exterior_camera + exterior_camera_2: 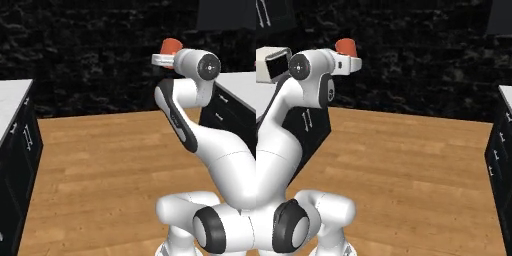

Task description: Gather all objects into one cabinet and sort the glasses and bowls to opposite sides.

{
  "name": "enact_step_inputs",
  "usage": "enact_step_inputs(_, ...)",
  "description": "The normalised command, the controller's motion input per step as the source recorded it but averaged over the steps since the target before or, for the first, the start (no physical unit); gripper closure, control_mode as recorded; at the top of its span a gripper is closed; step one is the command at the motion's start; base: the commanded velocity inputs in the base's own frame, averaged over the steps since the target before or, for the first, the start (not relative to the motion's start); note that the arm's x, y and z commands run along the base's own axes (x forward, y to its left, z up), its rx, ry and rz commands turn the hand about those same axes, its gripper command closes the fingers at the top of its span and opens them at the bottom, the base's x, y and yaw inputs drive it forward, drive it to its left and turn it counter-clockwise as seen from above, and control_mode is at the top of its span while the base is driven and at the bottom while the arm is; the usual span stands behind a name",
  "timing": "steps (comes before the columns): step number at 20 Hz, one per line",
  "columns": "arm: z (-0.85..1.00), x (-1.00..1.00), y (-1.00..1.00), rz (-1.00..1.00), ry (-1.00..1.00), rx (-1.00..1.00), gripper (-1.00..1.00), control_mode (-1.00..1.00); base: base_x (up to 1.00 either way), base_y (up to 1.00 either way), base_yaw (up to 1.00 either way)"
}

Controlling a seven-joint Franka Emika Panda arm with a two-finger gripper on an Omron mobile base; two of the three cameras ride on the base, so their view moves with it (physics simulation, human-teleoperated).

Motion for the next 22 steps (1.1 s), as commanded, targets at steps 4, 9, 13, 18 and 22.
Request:
enact_step_inputs(4, 0.0, 0.0, 0.0, 0.0, 0.0, 0.0, 1.0, 1.0, 1.0, 0.15, -0.05)
enact_step_inputs(9, 0.0, 0.0, 0.0, 0.0, 0.0, 0.0, 1.0, 1.0, 1.0, 0.09, -0.08)
enact_step_inputs(13, 0.0, 0.0, 0.0, 0.0, 0.0, 0.0, 1.0, 1.0, 1.0, 0.07, -0.11)
enact_step_inputs(18, 0.0, 0.0, 0.0, 0.0, 0.0, 0.0, 1.0, 1.0, 1.0, 0.02, -0.27)
enact_step_inputs(22, 0.0, 0.0, 0.0, 0.0, 0.0, 0.0, 1.0, 1.0, 1.0, 0.0, -0.5)
